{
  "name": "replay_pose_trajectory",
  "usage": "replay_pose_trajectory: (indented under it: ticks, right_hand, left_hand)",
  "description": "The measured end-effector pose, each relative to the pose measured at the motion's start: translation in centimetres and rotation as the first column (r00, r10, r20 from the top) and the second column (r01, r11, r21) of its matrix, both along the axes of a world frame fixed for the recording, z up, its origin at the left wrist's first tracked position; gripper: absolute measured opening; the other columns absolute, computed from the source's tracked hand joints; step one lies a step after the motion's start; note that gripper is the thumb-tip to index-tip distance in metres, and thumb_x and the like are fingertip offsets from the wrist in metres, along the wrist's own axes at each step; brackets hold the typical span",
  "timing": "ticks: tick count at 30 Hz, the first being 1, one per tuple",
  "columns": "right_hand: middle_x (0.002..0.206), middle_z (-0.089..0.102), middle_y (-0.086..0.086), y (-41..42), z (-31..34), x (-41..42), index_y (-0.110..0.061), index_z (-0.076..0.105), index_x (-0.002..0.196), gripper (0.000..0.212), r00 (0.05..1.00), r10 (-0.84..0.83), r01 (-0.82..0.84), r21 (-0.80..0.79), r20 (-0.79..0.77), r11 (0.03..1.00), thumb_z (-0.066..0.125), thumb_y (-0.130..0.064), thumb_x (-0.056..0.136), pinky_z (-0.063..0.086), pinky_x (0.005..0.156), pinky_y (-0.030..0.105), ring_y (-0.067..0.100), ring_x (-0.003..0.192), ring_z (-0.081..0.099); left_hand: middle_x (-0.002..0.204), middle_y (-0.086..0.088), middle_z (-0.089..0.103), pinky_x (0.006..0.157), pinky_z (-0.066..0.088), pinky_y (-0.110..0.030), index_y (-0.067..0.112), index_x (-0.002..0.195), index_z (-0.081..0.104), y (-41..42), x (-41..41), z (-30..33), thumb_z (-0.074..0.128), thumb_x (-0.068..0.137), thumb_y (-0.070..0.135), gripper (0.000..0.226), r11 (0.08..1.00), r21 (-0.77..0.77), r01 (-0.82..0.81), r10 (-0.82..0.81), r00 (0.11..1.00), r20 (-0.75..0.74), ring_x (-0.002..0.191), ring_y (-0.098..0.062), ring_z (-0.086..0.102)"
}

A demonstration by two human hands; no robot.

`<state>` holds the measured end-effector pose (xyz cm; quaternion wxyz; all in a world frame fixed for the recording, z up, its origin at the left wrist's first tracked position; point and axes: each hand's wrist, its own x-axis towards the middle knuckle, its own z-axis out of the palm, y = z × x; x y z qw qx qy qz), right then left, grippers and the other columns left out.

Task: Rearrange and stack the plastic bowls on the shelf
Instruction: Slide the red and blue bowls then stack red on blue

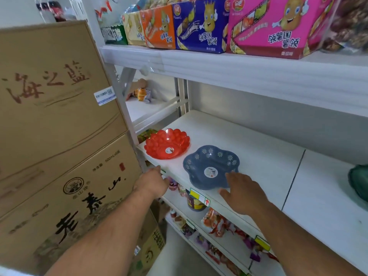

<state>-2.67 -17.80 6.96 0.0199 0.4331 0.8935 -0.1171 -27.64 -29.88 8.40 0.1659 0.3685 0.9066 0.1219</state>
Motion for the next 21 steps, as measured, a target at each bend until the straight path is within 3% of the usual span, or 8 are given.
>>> replay_pose_trajectory:
  ticks: [5,11,16,19,21]
  right_hand:
    - [0.163,0.024,0.007,1.3,0.0,-1.8,-0.018,0.023,0.155,0.070,0.998,-0.060,0.060,0.018,0.024,0.998,0.032,-0.058,0.098,0.029,0.115,0.041,0.027,0.147,0.028]
    - [0.160,0.032,0.005,2.3,-0.2,-4.9,-0.020,0.030,0.152,0.063,0.989,-0.145,0.145,0.006,-0.008,0.989,0.035,-0.053,0.099,0.031,0.114,0.038,0.026,0.142,0.034]
    - [0.160,0.032,0.003,2.7,-1.2,-6.9,-0.022,0.033,0.152,0.060,0.970,-0.245,0.245,0.003,0.000,0.970,0.035,-0.051,0.099,0.031,0.115,0.039,0.026,0.144,0.032]
    - [0.154,0.042,0.003,2.6,-1.9,-7.3,-0.021,0.040,0.147,0.056,0.945,-0.327,0.327,0.030,-0.024,0.944,0.039,-0.048,0.098,0.038,0.111,0.039,0.026,0.138,0.040]
    - [0.144,0.052,0.002,2.5,-2.4,-7.3,-0.021,0.048,0.139,0.048,0.918,-0.393,0.396,0.059,-0.053,0.916,0.043,-0.044,0.096,0.044,0.103,0.038,0.026,0.128,0.048]
  left_hand:
    - [0.141,-0.007,0.052,0.094,0.046,-0.039,0.022,0.148,0.036,2.9,-3.9,0.4,0.050,0.094,0.043,0.060,0.999,-0.001,-0.040,0.040,0.998,-0.047,0.126,-0.032,0.051]
    - [0.126,-0.010,0.060,0.087,0.052,-0.039,0.017,0.133,0.049,6.8,-9.9,-0.5,0.052,0.088,0.045,0.053,0.995,0.094,-0.026,0.028,0.999,-0.028,0.109,-0.032,0.060]
    - [0.125,-0.014,0.058,0.090,0.052,-0.042,0.015,0.132,0.052,10.6,-14.6,-3.6,0.053,0.084,0.038,0.053,0.972,0.177,-0.152,0.133,0.984,0.119,0.110,-0.036,0.058]
    - [0.136,-0.025,0.046,0.099,0.046,-0.045,0.000,0.135,0.043,12.0,-15.2,-4.4,0.052,0.090,0.025,0.052,0.966,0.107,-0.236,0.220,0.965,0.144,0.121,-0.042,0.051]
    - [0.139,-0.026,0.046,0.092,0.046,-0.041,-0.004,0.136,0.043,12.7,-15.6,-4.6,0.051,0.093,0.017,0.048,0.964,0.037,-0.264,0.253,0.950,0.182,0.123,-0.042,0.050]
